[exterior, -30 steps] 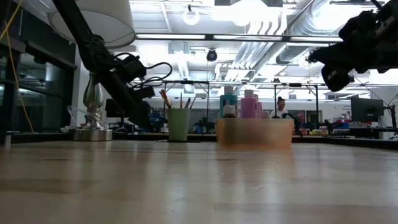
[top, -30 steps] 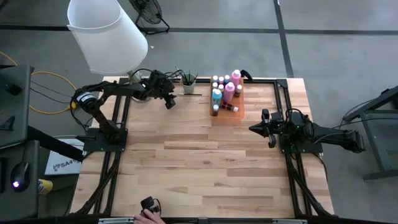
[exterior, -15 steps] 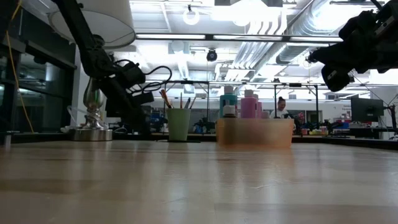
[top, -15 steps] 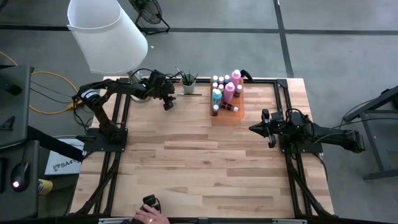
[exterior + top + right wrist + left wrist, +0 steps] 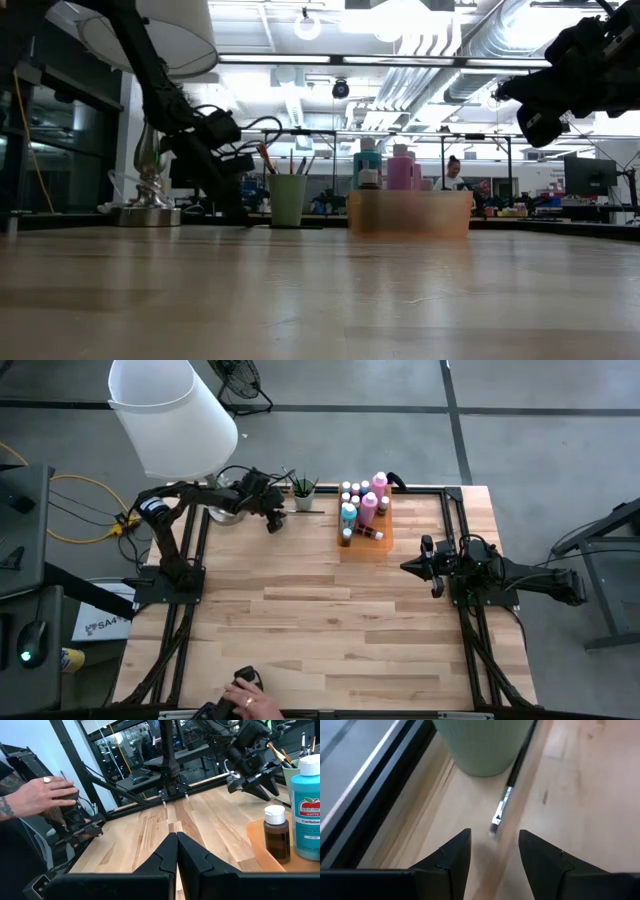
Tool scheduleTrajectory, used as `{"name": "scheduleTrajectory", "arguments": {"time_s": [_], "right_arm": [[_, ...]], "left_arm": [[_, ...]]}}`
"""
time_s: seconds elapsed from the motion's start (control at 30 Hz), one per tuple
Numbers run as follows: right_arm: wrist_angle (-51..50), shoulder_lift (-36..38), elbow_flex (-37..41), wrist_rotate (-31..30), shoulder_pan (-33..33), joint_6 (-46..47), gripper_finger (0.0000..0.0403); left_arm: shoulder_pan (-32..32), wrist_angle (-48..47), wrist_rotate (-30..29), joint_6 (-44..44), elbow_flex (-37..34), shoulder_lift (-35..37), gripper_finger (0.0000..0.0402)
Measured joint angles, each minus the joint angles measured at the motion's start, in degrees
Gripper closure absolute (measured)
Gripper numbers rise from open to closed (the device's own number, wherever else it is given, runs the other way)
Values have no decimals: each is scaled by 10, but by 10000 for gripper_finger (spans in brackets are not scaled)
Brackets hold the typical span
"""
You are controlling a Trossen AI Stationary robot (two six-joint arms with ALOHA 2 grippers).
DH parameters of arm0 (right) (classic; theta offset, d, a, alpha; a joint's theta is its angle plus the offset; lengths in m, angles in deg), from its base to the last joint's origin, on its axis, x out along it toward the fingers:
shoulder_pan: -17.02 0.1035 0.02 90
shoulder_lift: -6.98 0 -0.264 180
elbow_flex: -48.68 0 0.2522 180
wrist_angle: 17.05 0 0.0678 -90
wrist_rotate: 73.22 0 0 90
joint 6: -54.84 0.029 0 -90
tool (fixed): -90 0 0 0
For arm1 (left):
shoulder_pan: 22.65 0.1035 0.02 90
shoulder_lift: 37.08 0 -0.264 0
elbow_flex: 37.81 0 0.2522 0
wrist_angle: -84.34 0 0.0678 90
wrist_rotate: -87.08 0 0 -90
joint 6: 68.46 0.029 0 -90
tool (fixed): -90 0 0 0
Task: Pick & Place Paint Supplies
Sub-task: Put the black paint brush into the green cup
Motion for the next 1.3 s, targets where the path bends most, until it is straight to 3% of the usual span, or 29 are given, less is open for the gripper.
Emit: {"name": "scheduleTrajectory", "arguments": {"time_s": [1.3], "right_arm": [[0,0,0,0,0,0,401]], "left_arm": [[-12,-5,-17,-18,19,-17,241]]}}
